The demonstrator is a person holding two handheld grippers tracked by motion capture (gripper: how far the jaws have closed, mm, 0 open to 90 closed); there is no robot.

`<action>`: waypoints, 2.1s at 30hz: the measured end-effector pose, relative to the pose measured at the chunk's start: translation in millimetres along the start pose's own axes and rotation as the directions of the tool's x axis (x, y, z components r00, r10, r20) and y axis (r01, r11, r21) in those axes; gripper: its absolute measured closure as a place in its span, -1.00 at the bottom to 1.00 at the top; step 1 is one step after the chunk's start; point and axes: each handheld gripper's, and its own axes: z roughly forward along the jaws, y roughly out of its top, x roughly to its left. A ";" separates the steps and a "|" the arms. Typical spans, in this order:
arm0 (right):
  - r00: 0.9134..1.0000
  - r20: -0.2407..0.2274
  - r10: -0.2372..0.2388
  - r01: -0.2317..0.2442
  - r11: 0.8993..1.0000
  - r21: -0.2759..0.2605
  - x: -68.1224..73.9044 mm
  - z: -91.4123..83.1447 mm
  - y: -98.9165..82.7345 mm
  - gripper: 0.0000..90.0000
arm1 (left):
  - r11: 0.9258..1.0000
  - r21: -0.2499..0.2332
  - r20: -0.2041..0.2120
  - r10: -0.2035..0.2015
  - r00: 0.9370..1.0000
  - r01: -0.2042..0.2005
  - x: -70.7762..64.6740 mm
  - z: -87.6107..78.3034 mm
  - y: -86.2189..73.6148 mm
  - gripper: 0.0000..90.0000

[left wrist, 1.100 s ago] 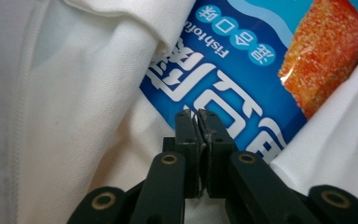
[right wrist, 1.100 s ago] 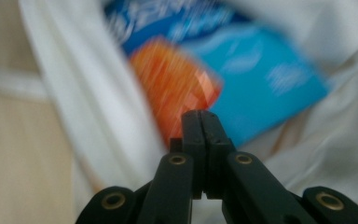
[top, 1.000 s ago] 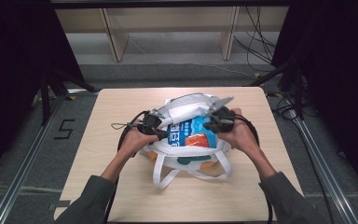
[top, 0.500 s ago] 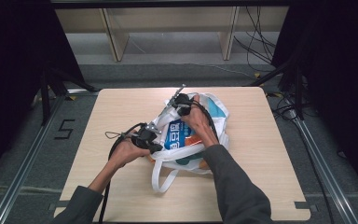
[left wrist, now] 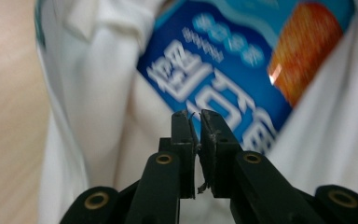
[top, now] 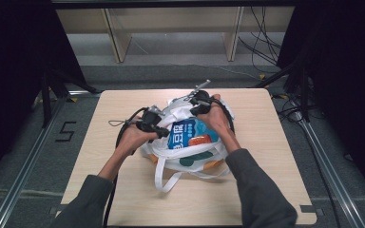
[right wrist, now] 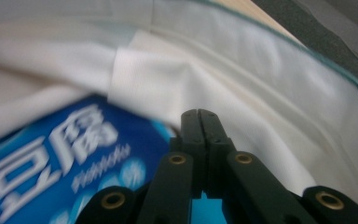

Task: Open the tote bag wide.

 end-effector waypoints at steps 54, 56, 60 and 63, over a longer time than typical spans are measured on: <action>0.999 0.003 -0.047 0.047 0.997 -0.067 12.9 -77.6 -99.9 1.00 | 0.992 -0.122 -0.137 -0.004 0.991 -0.013 9.2 -16.6 -1.9 0.69; 0.998 -0.019 -0.054 0.053 0.998 -0.046 22.9 -78.4 -110.4 1.00 | 0.994 -0.110 -0.147 -0.031 0.989 0.015 17.1 -11.1 -3.6 0.72; 0.999 0.023 -0.042 0.042 0.999 -0.002 29.1 -67.1 -135.3 1.00 | 0.991 -0.083 -0.169 -0.119 0.978 0.106 38.8 9.8 -17.7 0.80; 1.000 0.002 -0.019 0.019 1.000 0.007 28.1 -57.3 -144.6 1.00 | 0.989 -0.082 -0.169 -0.132 0.977 0.120 41.8 14.3 -20.7 0.82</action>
